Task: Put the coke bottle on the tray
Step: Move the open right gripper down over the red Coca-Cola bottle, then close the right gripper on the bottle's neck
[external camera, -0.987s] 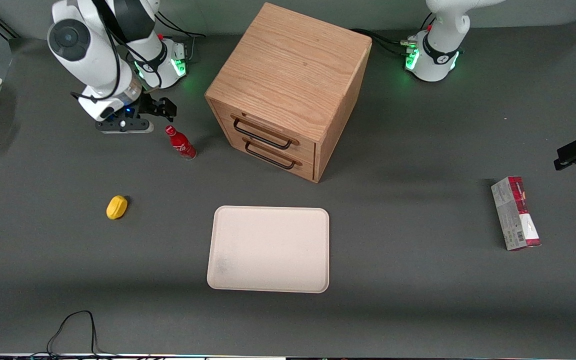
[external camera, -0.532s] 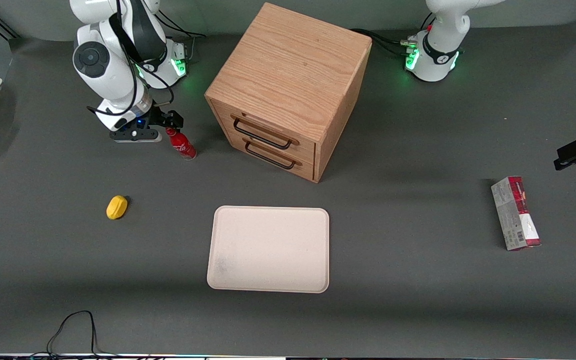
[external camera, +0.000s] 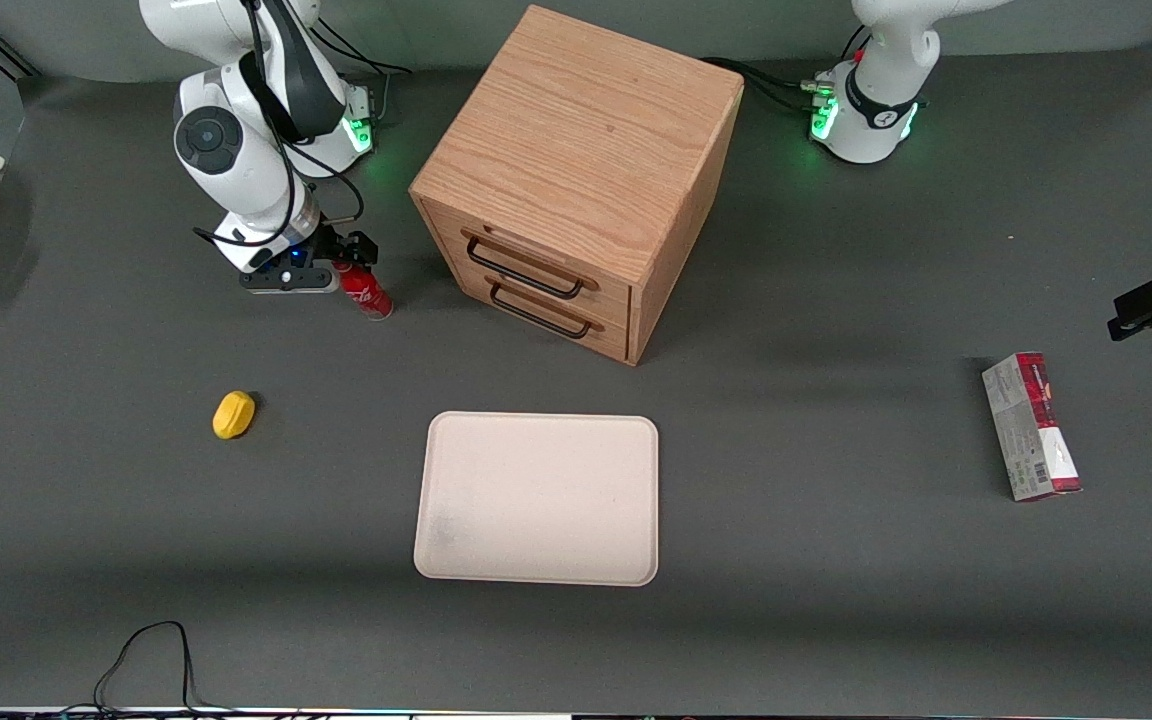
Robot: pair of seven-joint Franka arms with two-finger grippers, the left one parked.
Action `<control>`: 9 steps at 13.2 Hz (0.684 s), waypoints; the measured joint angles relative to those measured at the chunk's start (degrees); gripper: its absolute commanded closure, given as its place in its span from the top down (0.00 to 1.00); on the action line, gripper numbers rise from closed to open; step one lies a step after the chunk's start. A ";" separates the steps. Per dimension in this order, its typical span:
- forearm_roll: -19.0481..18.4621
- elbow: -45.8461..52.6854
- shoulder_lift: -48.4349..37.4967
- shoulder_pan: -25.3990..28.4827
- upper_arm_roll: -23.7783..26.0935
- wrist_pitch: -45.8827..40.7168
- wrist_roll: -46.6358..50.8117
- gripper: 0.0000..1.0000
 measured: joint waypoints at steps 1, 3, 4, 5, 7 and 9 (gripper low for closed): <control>0.00 -0.19 0.05 0.00 0.00 0.15 0.00 1.00; 0.00 -0.59 0.06 0.00 0.00 0.82 0.00 1.00; 0.00 -0.79 0.06 0.00 0.00 0.98 0.00 0.98; 0.00 -0.92 0.06 0.01 0.00 1.02 0.00 0.88; 0.00 -0.95 0.06 0.03 0.00 1.04 0.00 0.51; 0.00 -0.95 0.06 0.03 0.00 1.05 0.00 0.12</control>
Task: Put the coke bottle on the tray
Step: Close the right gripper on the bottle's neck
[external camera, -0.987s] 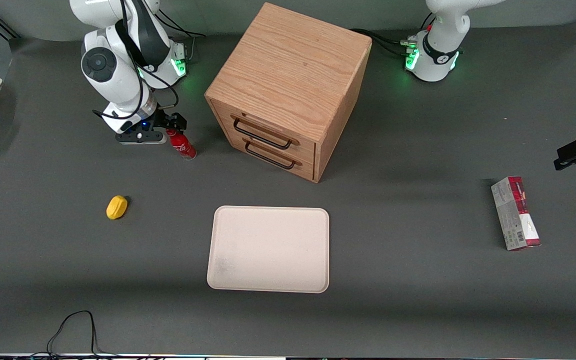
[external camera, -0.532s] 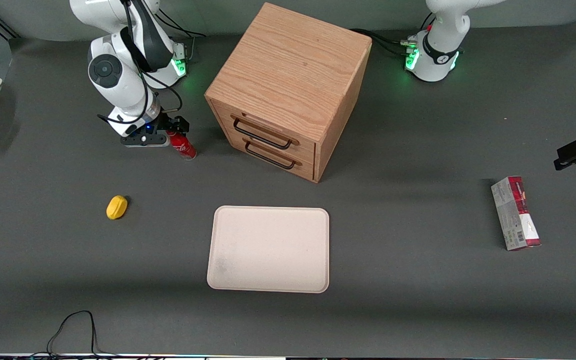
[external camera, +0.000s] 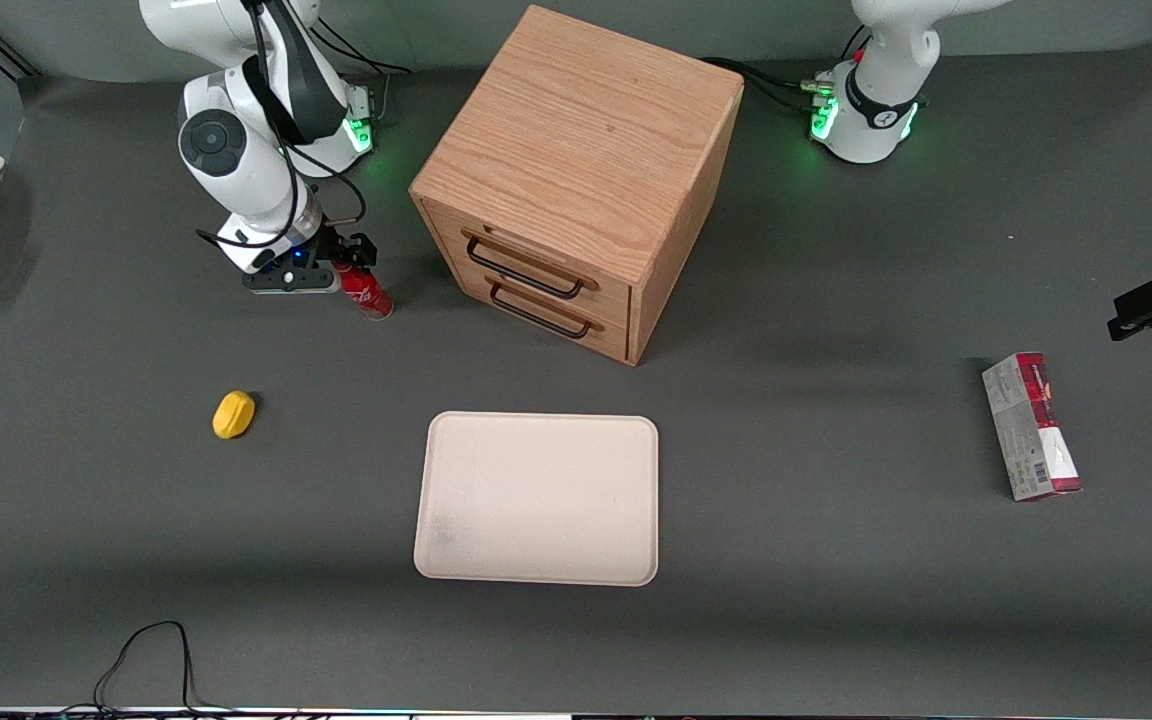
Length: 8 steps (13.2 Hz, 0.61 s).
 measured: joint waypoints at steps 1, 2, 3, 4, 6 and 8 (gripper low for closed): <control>0.00 0.00 0.00 0.00 0.00 0.02 0.00 0.00; 0.00 0.00 0.00 0.00 0.00 0.03 0.00 0.00; 0.00 0.00 0.00 0.06 0.00 0.04 0.00 0.00; 0.05 0.02 -0.01 0.34 0.00 0.11 0.00 0.00; 0.05 0.02 -0.02 0.81 0.00 0.12 0.00 0.00; 0.05 0.02 -0.02 0.88 0.00 0.12 0.00 0.00</control>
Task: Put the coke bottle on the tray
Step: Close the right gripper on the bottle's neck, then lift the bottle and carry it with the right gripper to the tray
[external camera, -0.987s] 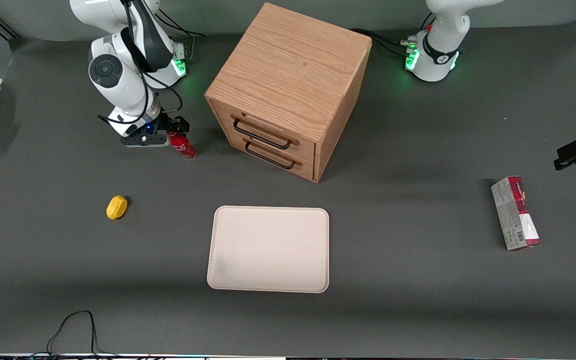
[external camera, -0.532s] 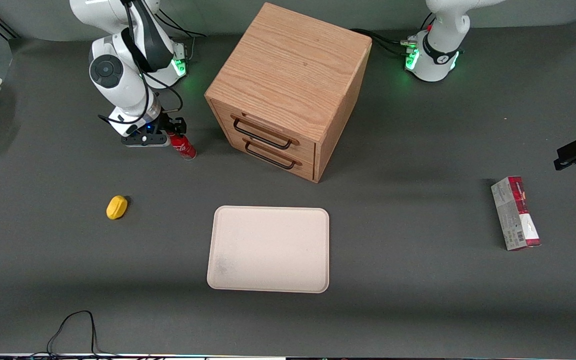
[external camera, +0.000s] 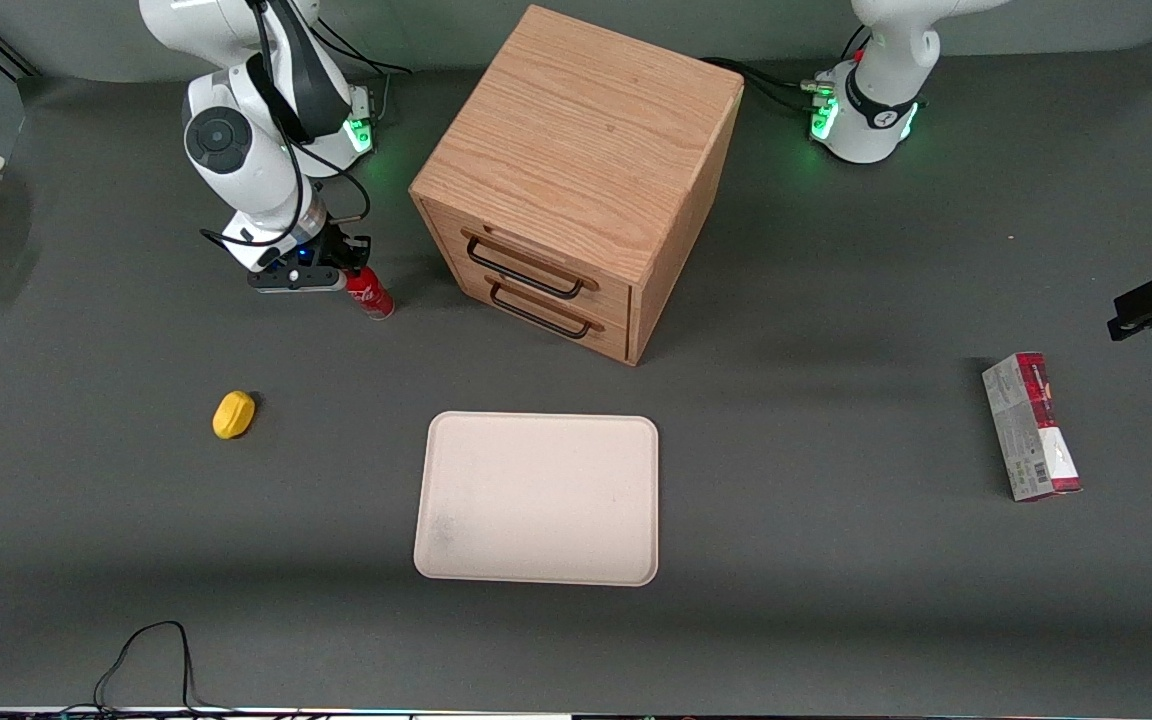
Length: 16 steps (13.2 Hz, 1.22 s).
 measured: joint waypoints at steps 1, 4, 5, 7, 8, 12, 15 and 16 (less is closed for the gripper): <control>0.00 0.00 0.00 0.00 0.00 0.00 0.00 0.00; 0.00 0.06 0.00 0.00 0.00 -0.20 0.00 0.00; 0.00 0.20 0.00 0.02 0.00 -0.70 0.00 0.00; 0.00 2.20 -0.07 0.04 -0.02 -4.55 0.00 0.00; 0.00 4.37 -0.17 0.04 -0.20 -7.69 0.00 0.00; 0.00 18.01 -0.43 0.01 -4.69 -22.09 -0.29 0.00; 0.00 32.38 2.50 -0.05 -7.84 -34.63 -0.63 0.00; 0.00 37.68 4.66 -0.08 -8.40 -38.25 -0.64 0.00</control>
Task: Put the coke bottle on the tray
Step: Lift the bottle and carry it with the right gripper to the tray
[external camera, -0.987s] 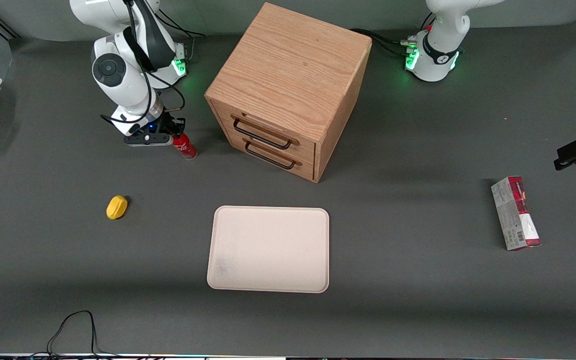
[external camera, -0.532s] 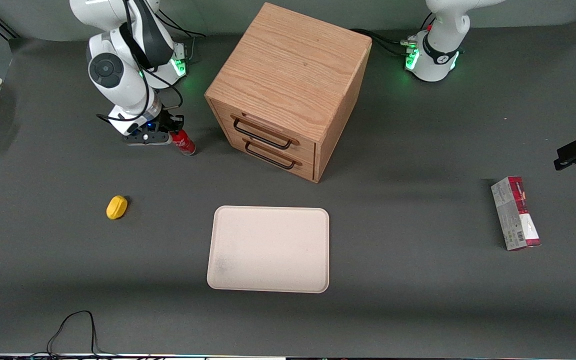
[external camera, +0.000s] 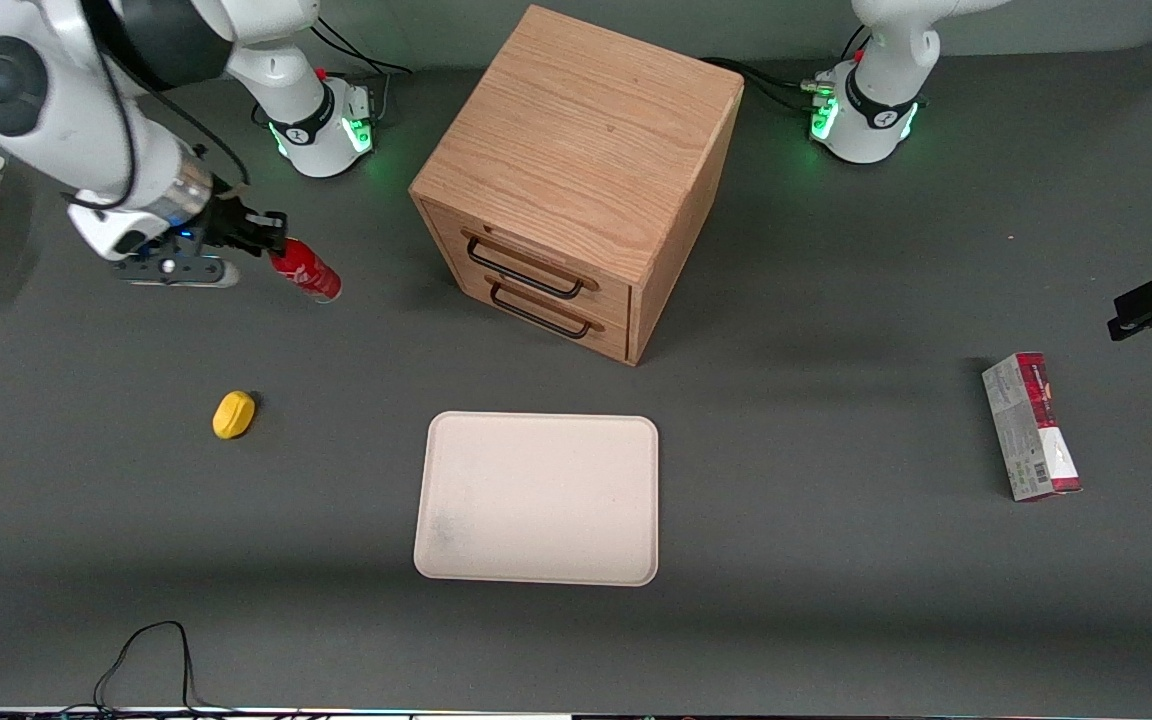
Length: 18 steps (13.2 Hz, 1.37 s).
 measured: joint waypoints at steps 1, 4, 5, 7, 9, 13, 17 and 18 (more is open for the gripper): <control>0.00 5.40 2.58 -0.04 -0.52 -3.02 0.00 0.00; 0.00 21.55 11.70 -0.63 -1.38 -11.72 0.00 0.00; 0.00 26.71 14.89 -0.99 -1.46 -14.47 0.00 0.00; 0.00 33.21 19.39 -1.32 -1.52 -16.98 0.00 0.00; 0.00 37.05 22.94 -1.34 -1.53 -17.32 0.00 0.00; 0.00 49.94 35.49 -1.32 -1.35 -16.26 5.48 0.00; 0.02 59.11 50.33 1.05 -0.65 -3.85 14.93 0.00; -0.13 59.71 52.88 2.16 -0.64 -0.41 17.08 0.00</control>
